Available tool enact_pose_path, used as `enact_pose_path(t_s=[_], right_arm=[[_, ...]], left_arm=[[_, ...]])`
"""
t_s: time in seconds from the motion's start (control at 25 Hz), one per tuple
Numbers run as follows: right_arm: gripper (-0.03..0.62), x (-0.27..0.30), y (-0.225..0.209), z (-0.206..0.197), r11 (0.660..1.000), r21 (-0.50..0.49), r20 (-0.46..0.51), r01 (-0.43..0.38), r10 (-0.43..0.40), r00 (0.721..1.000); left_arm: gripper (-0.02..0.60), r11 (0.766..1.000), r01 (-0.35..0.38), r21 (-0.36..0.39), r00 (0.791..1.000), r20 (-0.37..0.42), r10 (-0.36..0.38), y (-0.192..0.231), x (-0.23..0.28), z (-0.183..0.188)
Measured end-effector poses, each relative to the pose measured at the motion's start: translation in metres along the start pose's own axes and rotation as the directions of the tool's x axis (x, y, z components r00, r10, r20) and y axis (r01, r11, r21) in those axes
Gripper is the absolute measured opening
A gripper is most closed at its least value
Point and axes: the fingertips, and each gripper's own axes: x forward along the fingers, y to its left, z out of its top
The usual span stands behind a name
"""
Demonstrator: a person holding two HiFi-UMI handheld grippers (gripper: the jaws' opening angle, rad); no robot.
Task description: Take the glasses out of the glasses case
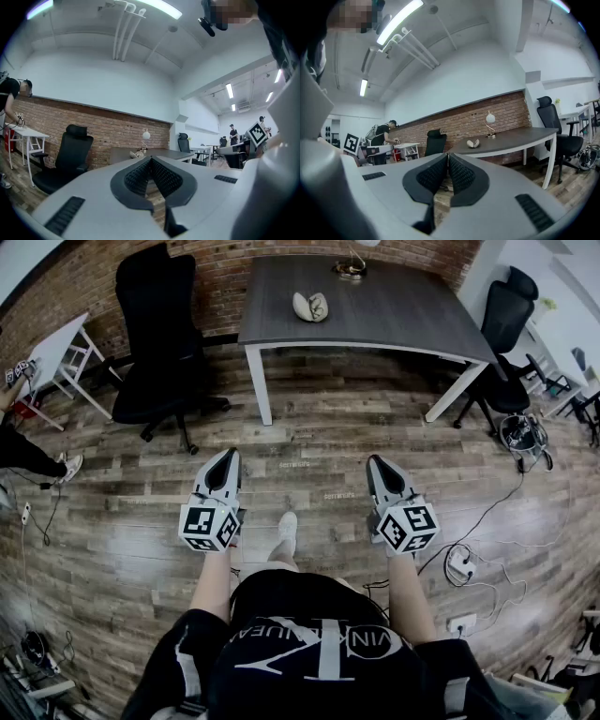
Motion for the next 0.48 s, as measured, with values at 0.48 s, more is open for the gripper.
enact_pose_path(t_s=[0.48], right_arm=[[0.031,0.107,-0.042,0.021,0.999,0.025,-0.023,0.021,-0.020,1.000]], left_arm=[[0.015,1.000,0.015,-0.022,1.000,-0.015,-0.015,0.060,0.116,0.011]])
